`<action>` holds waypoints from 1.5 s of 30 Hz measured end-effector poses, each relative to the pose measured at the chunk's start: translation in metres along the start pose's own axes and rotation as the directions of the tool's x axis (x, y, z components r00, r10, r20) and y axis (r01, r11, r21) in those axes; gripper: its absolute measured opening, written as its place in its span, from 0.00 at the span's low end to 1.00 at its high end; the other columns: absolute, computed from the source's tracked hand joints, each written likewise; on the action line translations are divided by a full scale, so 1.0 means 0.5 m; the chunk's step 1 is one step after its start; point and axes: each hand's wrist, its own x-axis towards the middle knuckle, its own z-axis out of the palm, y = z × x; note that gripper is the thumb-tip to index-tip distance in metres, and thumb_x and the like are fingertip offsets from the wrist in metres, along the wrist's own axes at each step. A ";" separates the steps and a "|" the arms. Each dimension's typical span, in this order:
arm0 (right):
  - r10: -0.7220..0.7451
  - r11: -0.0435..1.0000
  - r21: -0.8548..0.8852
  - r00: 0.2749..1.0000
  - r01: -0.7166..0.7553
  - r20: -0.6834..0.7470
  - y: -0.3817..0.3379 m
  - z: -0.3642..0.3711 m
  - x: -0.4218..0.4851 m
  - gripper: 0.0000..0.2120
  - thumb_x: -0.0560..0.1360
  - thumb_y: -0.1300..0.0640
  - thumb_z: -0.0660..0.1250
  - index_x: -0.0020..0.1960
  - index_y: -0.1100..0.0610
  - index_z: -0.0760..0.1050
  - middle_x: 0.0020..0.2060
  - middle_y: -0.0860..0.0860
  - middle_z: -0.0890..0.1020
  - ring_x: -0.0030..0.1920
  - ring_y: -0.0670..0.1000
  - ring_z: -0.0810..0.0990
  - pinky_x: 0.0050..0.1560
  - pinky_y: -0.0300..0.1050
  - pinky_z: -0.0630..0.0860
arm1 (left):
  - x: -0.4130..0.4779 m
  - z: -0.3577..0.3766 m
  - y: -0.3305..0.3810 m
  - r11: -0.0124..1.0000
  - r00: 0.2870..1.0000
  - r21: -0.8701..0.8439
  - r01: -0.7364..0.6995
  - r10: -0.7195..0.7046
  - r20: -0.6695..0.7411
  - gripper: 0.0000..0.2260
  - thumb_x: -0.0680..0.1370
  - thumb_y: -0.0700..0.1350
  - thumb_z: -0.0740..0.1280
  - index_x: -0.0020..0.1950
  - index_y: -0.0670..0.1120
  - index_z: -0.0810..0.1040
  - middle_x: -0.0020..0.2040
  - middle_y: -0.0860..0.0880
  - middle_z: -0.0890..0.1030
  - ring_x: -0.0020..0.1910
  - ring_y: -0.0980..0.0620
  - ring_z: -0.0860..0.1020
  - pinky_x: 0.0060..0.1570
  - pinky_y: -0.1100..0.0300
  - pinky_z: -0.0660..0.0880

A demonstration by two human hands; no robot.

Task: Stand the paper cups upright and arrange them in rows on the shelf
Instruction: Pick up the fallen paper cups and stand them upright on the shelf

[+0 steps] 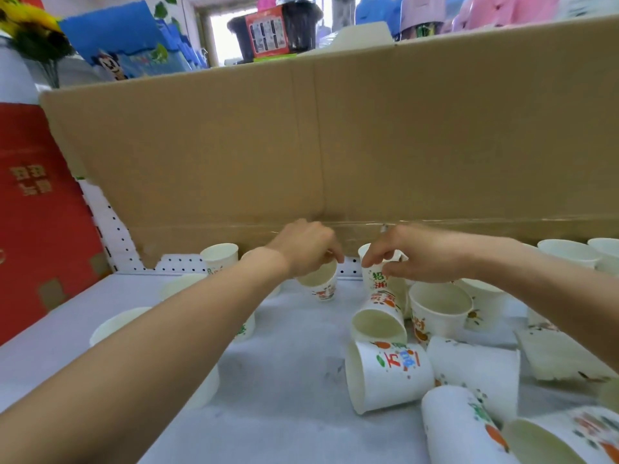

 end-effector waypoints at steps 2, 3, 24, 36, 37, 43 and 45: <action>0.004 1.000 0.026 0.997 -0.006 0.072 -0.006 -0.006 -0.015 0.20 0.78 0.60 0.63 0.65 0.41 0.73 0.61 0.40 0.74 0.58 0.41 0.72 0.55 0.35 0.67 | 0.005 0.003 -0.002 0.982 1.000 -0.191 0.000 0.001 0.007 0.17 0.78 0.39 0.62 0.62 0.56 0.79 0.61 0.57 0.80 0.60 0.54 0.77 0.58 0.55 0.73; 0.004 0.999 0.032 0.993 -0.007 0.118 -0.010 -0.010 -0.023 0.23 0.77 0.61 0.63 0.66 0.39 0.71 0.63 0.38 0.72 0.60 0.40 0.70 0.57 0.35 0.66 | 0.005 0.002 -0.004 0.961 1.000 -0.275 0.013 -0.011 0.009 0.18 0.78 0.38 0.62 0.65 0.55 0.78 0.63 0.57 0.79 0.62 0.55 0.76 0.61 0.56 0.72; -0.166 0.800 -0.475 0.896 0.367 0.412 -0.094 0.050 -0.006 0.45 0.69 0.56 0.73 0.75 0.38 0.50 0.71 0.48 0.60 0.66 0.51 0.61 0.61 0.48 0.68 | -0.054 -0.001 0.002 0.893 0.939 -0.332 0.305 -0.340 -0.054 0.13 0.77 0.56 0.67 0.60 0.55 0.79 0.53 0.55 0.82 0.53 0.53 0.79 0.49 0.57 0.74; -0.217 0.771 -0.543 0.938 0.334 0.270 -0.072 0.060 -0.013 0.32 0.71 0.48 0.70 0.71 0.45 0.61 0.59 0.47 0.70 0.58 0.50 0.67 0.46 0.43 0.67 | -0.263 0.018 0.145 0.355 0.930 -0.859 0.368 -0.165 0.329 0.39 0.61 0.66 0.75 0.68 0.58 0.64 0.61 0.58 0.76 0.60 0.61 0.75 0.57 0.64 0.71; -0.233 0.797 -0.514 0.947 0.316 0.220 -0.064 0.060 -0.011 0.32 0.71 0.45 0.70 0.71 0.46 0.62 0.58 0.47 0.70 0.58 0.50 0.68 0.48 0.43 0.68 | -0.266 0.026 0.149 0.357 0.924 -0.852 0.382 -0.154 0.349 0.40 0.61 0.64 0.76 0.68 0.58 0.64 0.62 0.57 0.76 0.61 0.61 0.74 0.59 0.63 0.71; -0.038 0.999 -0.025 0.999 0.037 -0.036 -0.037 0.039 -0.005 0.34 0.68 0.47 0.73 0.70 0.48 0.64 0.62 0.43 0.70 0.58 0.46 0.71 0.57 0.42 0.70 | -0.269 0.043 0.186 0.328 0.951 -0.893 0.307 -0.149 0.272 0.30 0.63 0.55 0.80 0.61 0.56 0.72 0.56 0.55 0.80 0.55 0.60 0.78 0.60 0.59 0.75; 0.066 0.994 0.090 0.997 -0.062 -0.039 -0.042 0.030 -0.002 0.32 0.70 0.45 0.72 0.70 0.48 0.65 0.63 0.44 0.72 0.55 0.45 0.71 0.50 0.38 0.69 | -0.275 0.037 0.184 0.317 0.956 -0.905 0.284 -0.170 0.241 0.28 0.63 0.53 0.80 0.59 0.56 0.73 0.53 0.54 0.80 0.51 0.57 0.80 0.55 0.58 0.78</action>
